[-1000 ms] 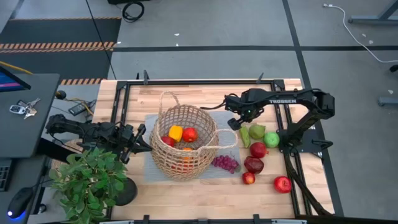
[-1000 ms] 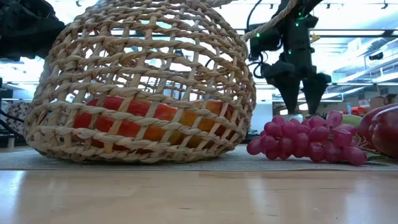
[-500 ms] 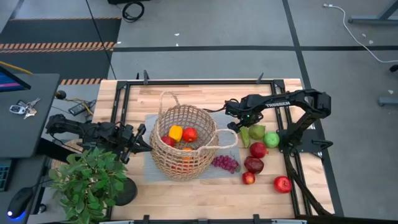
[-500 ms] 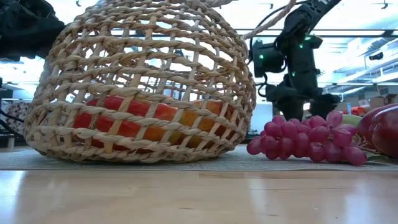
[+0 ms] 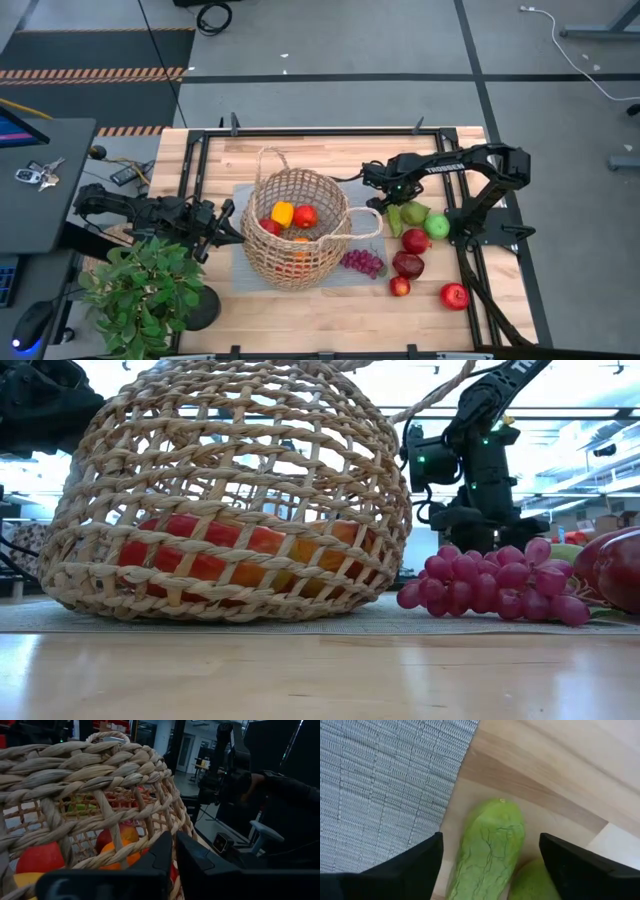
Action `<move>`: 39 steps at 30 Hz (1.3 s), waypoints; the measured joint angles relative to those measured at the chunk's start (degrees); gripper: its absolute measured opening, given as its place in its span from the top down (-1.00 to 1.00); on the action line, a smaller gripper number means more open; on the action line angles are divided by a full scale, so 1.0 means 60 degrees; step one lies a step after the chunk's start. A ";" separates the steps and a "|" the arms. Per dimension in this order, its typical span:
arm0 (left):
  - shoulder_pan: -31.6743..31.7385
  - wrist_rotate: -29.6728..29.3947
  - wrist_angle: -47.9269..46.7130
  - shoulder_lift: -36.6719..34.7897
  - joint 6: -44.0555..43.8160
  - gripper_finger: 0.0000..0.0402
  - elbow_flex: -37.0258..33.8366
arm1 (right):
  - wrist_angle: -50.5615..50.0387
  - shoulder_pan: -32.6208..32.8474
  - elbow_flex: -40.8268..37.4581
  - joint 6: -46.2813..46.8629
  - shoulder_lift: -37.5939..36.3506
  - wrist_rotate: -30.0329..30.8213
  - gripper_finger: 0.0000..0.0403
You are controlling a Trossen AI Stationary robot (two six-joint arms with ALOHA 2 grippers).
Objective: Build produce basket
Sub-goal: Put the green cucumber into the basket
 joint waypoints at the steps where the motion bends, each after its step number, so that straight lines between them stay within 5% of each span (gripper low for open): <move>1: 0.0003 0.0000 0.0000 0.0000 0.0000 0.84 0.0002 | 0.0015 -0.0001 0.0001 0.0000 0.0000 0.0003 -0.61; 20: 0.0000 0.0000 -0.0004 0.0000 -0.0004 0.82 0.0003 | 0.0350 -0.0005 0.0004 0.0223 0.0000 0.0296 0.19; 28: 0.0003 0.0000 -0.0007 0.0000 0.0000 0.86 0.0003 | 0.0445 -0.0009 0.0548 -0.0839 -0.0115 0.0334 0.22; 39: 0.0000 0.0000 -0.0007 0.0000 0.0000 0.83 0.0000 | 0.0234 0.0001 0.3255 -0.2038 -0.0757 0.1460 0.22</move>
